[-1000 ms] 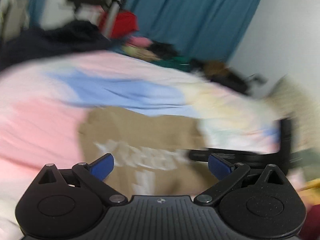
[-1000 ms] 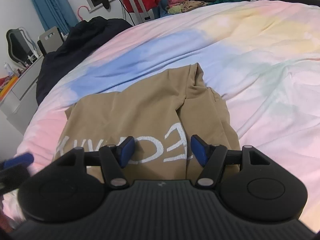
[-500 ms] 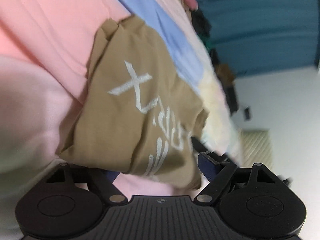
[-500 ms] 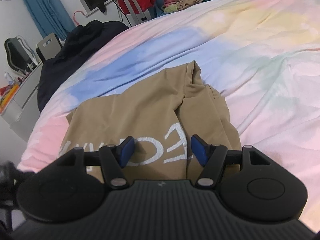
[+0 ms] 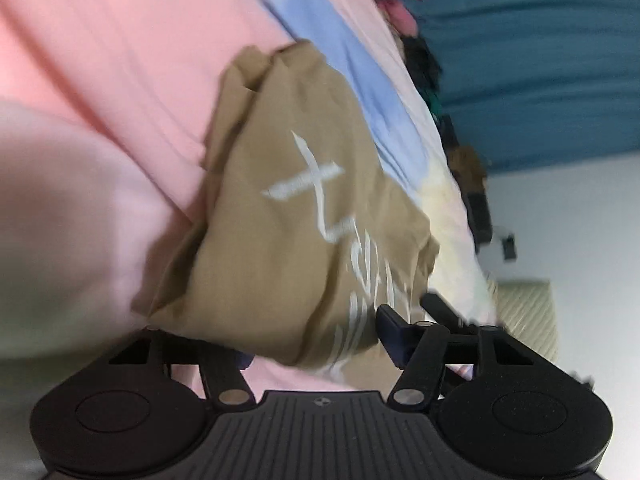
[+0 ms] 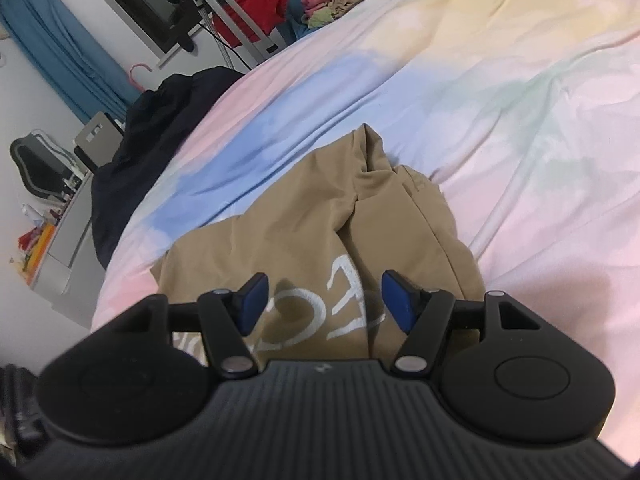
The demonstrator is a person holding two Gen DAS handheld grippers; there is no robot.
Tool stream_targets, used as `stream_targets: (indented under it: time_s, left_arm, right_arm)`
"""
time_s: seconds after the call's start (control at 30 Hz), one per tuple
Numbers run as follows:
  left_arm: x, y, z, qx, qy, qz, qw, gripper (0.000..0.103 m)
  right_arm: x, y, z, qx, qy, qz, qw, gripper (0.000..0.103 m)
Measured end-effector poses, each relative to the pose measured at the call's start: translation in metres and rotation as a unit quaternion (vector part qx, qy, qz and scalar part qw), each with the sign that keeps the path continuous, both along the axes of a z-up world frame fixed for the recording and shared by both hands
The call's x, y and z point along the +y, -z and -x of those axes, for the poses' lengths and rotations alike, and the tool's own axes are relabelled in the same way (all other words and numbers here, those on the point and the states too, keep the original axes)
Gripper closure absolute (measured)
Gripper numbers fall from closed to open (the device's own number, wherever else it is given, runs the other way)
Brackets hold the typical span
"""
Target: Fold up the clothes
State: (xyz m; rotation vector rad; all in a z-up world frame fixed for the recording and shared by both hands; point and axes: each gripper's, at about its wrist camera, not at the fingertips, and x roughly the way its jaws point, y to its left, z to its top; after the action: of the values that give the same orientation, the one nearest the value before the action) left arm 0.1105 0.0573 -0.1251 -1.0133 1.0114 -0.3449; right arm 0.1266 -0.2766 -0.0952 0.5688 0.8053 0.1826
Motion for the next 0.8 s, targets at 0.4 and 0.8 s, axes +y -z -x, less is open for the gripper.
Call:
stream_targets:
  time_s: [0.4, 0.8]
  left_arm:
    - [-0.019, -0.037, 0.016, -0.126, -0.001, 0.048, 0.9909, 0.052]
    - [0.013, -0.007, -0.004, -0.066, -0.047, 0.057, 0.9951, 0.078]
  right_arm:
    - [-0.01, -0.031, 0.039, -0.004, -0.054, -0.275, 0.96, 0.009]
    - [0.008, 0.05, 0.031, 0.145, 0.023, -0.343, 0.928, 0.009]
